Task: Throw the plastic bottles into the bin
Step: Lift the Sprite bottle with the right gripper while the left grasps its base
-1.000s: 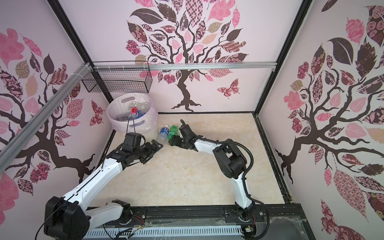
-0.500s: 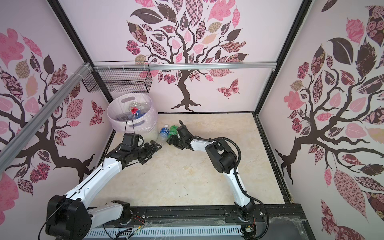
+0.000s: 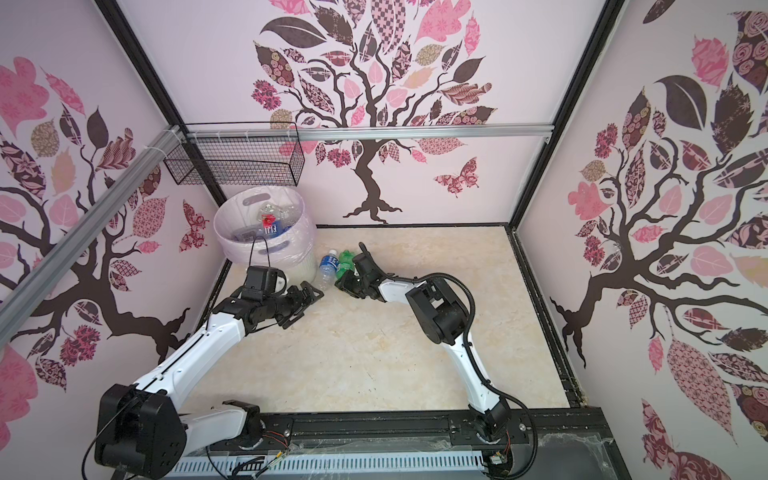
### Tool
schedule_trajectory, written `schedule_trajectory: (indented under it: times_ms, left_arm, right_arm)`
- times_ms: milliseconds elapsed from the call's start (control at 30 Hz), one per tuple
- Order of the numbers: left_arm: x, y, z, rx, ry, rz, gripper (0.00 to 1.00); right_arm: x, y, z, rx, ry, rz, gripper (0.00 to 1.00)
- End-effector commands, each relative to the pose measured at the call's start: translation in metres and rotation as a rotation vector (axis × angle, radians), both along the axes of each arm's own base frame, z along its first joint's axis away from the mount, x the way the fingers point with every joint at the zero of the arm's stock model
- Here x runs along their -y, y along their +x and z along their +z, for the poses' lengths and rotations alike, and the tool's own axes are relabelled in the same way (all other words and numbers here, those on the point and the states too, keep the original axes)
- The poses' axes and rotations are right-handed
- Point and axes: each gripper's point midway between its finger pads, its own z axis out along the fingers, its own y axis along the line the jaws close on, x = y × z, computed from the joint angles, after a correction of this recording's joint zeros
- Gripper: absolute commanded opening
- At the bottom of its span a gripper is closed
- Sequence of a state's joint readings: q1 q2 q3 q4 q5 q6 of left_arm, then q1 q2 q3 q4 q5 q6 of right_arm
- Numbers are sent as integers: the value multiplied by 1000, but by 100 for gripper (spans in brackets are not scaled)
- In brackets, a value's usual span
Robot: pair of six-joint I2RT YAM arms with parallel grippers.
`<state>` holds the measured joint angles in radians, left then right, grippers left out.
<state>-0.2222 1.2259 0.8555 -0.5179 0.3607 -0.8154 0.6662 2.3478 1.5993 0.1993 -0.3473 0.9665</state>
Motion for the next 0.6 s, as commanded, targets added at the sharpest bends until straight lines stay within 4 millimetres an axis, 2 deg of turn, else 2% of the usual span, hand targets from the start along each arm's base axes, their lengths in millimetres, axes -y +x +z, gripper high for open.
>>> schedule_trajectory:
  times_ms: [0,100,400,567]
  left_arm:
    - [-2,-4,-9,-13,12,-10,97]
    - [-4,-6,-8,-15,15,-7,97]
    - [-5,-12,-6,-13,22,-12,97]
    - [-5,-5,2,15,26,-14,97]
  right_arm:
    - [6,-9,-16,-35,-25,-8,33]
    - [14,-13,-11,-21,-25,-19,27]
    - [41,-31,4,37,-92,16,22]
    - [53,-47,20,91,-167,96,21]
